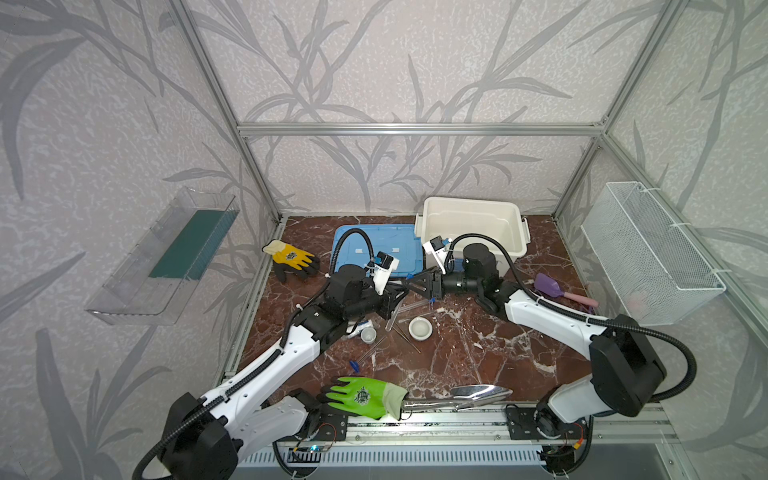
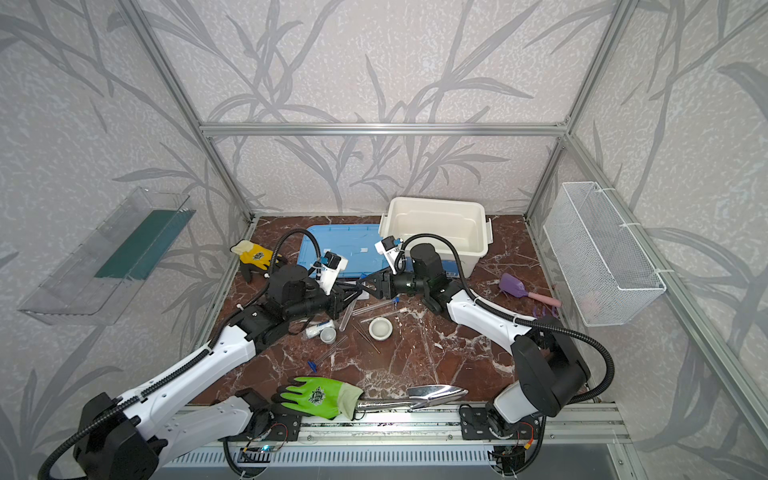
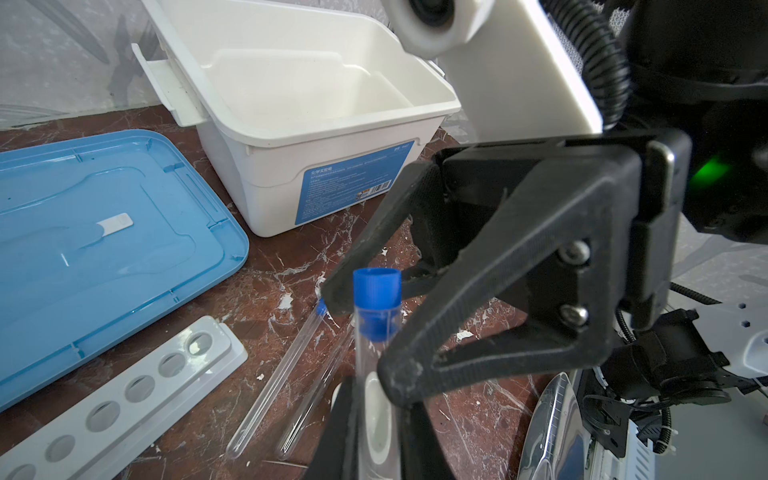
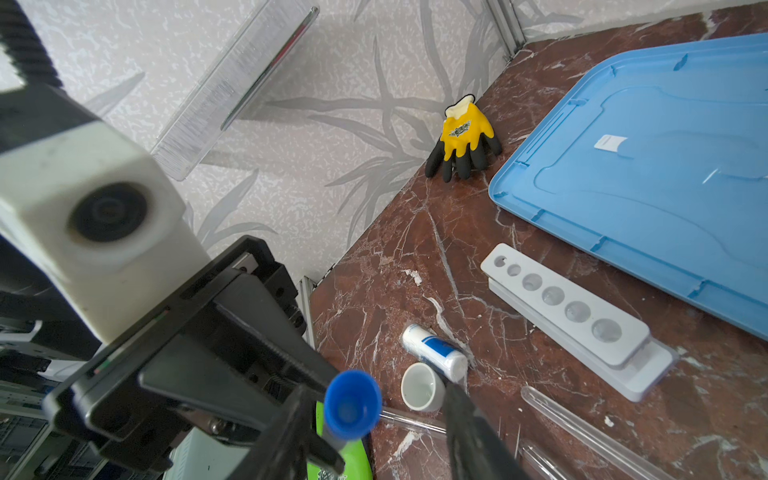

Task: Organize the chemistry lab equipment
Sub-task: 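Close the right gripper on the tube's blue-capped top, then open and withdraw the left gripper while the right gripper carries the tube away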

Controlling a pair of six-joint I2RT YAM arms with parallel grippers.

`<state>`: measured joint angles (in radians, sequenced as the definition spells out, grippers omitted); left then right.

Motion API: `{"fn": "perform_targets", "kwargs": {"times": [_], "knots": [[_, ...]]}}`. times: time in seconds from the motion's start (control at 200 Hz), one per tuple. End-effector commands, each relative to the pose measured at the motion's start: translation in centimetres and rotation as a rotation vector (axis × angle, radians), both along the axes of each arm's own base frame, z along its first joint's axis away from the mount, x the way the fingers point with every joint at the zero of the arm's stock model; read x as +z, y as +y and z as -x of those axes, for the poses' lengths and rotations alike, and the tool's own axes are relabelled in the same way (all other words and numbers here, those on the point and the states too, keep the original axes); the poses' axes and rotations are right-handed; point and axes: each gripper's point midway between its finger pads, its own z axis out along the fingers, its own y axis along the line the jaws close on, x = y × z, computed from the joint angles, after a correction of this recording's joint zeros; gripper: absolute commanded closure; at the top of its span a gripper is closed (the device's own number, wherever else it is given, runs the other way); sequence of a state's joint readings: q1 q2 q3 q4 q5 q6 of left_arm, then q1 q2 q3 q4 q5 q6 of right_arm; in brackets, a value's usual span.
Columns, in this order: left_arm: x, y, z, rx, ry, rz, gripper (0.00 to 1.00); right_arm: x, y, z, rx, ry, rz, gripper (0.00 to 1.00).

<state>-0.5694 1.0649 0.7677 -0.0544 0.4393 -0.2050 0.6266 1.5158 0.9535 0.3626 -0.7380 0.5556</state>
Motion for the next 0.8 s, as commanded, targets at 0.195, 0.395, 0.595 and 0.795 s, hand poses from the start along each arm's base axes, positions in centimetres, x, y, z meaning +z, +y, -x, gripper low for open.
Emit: {"fn": "perform_targets", "kwargs": {"times": [0.195, 0.395, 0.595, 0.795], "knots": [[-0.15, -0.14, 0.14, -0.010, 0.003, 0.007, 0.86, 1.78, 0.75, -0.55, 0.002, -0.036, -0.052, 0.58], [-0.30, -0.18, 0.05, -0.010, 0.007, 0.004, 0.86, 1.59, 0.83, -0.72, -0.002, -0.027, -0.057, 0.68], [-0.58, -0.06, -0.13, -0.001, 0.007, -0.007, 0.85, 1.61, 0.92, -0.71, -0.001, -0.022, -0.062, 0.83], [-0.68, 0.52, -0.62, 0.045, 0.004, -0.020, 0.62, 1.31, 0.77, -1.08, -0.023, -0.026, -0.035, 0.88]]}}
